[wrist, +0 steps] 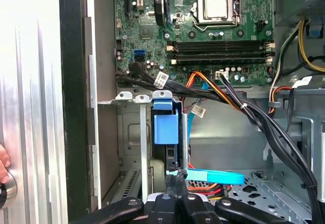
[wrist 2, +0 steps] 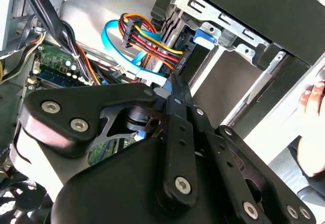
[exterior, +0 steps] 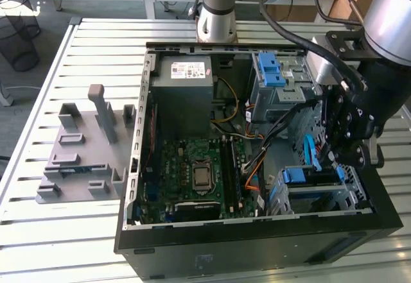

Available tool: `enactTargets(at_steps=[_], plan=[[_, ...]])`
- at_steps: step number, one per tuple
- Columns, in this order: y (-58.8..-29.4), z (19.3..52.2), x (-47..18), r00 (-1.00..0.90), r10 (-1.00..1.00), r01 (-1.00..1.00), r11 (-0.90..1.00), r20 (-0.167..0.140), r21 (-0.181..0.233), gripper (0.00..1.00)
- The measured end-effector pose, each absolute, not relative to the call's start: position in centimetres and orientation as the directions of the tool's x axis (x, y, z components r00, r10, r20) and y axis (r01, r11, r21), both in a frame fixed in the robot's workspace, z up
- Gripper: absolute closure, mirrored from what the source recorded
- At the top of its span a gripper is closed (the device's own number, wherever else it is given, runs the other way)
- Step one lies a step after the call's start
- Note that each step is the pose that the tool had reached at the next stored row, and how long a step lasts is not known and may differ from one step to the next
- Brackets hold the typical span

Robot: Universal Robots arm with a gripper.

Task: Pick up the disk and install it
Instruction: 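Insert the second disk wire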

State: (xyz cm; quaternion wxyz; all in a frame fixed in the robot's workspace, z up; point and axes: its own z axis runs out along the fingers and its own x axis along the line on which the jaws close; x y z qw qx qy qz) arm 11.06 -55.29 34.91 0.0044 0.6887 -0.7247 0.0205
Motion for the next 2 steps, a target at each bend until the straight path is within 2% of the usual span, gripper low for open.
enactTargets(at_steps=[2], plan=[[-55.29,34.91,11.06,-0.051,-0.998,-0.998,0.051,0.035,-0.024,0.89]])
